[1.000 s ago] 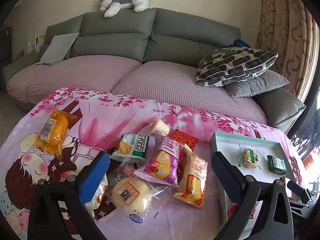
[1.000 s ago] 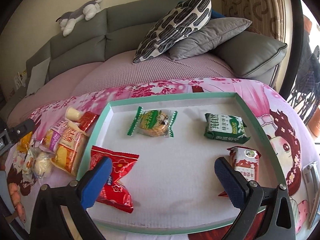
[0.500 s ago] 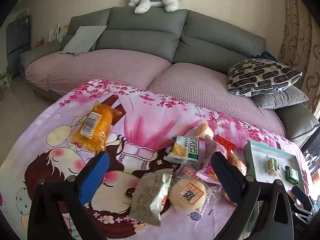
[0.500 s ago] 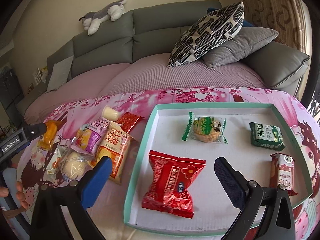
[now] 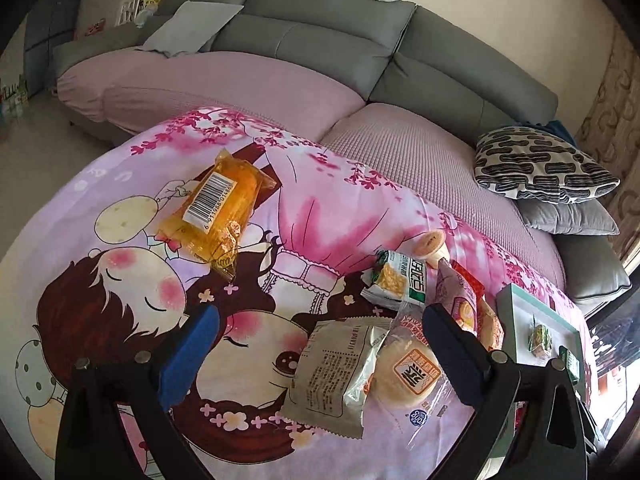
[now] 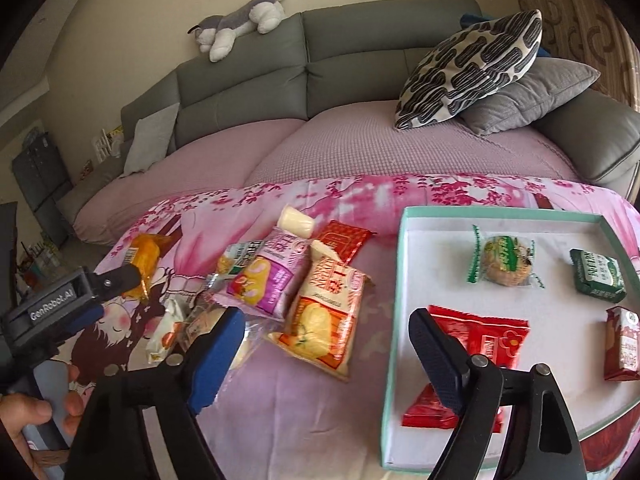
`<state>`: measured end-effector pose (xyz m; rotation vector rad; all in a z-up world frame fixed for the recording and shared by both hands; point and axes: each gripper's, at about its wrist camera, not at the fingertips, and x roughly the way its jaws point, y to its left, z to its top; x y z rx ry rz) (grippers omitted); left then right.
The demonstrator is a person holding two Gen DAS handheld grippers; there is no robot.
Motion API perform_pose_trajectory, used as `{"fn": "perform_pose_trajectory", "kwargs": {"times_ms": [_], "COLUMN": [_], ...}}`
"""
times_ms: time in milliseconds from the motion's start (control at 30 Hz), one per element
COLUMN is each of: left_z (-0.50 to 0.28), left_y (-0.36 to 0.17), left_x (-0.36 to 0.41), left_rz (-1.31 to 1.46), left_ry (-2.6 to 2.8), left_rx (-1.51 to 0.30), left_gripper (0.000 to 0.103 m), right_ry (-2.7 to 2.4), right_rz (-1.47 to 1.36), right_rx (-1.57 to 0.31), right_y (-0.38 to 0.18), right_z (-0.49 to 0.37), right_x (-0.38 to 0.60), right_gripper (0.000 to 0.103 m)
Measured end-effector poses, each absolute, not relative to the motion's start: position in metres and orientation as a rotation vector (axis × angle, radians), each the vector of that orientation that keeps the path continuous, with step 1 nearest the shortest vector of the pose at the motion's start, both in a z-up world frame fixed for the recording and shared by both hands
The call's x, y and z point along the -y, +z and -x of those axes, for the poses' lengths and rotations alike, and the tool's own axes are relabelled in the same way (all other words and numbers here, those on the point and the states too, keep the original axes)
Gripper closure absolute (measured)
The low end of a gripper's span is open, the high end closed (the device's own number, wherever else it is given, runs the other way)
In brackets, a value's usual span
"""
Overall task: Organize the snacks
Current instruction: 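Grasp clear bag with round bun with right tool while left tool grasps beige paper pack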
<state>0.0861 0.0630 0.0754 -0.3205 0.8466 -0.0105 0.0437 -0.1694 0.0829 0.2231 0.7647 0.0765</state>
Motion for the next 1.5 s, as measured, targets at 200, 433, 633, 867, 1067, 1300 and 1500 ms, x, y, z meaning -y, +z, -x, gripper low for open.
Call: {"fn": "perform_pose_trajectory", "kwargs": {"times_ms": [200,433,633,867,1067,1300,1500], "left_z": [-0.091,-0.095,-0.098,-0.103,-0.104,-0.104,-0.105], "left_y": [0.060,0.042,0.036,0.022,0.018,0.014,0.013], "left_x": [-0.066,-0.068,-0.061,-0.061,-0.065,-0.069,-0.068], "left_rz": [0.352,0.415,0.428,0.476,0.510,0.562,0.558], "left_ry": [-0.047,-0.099,-0.139,-0.158,-0.165,-0.176,-0.174], "left_rx": [-0.910,-0.976,-1.002,-1.048,-1.054,-1.059,-1.061], "left_gripper": [0.004,0.015,0.016,0.031,0.031,0.031,0.031], "right_ry": [0.166,0.199,0.208,0.230,0.244,0.297,0.284], "right_rz": [-0.245,-0.302,-0.332,-0.361,-0.415,-0.518,-0.568], "right_rx": [-0.827,-0.881,-0.901,-0.941,-0.950,-0.921,-0.926], "right_y": [0.068,0.052,0.047,0.042,0.033,0.026,0.015], "right_z": [-0.052,-0.058,-0.060,-0.060,-0.066,-0.076,-0.083], "right_x": [0.136,0.121,0.117,0.111,0.113,0.114,0.111], "right_gripper": [0.027,0.035,0.039,0.043,0.043,0.043,0.043]}}
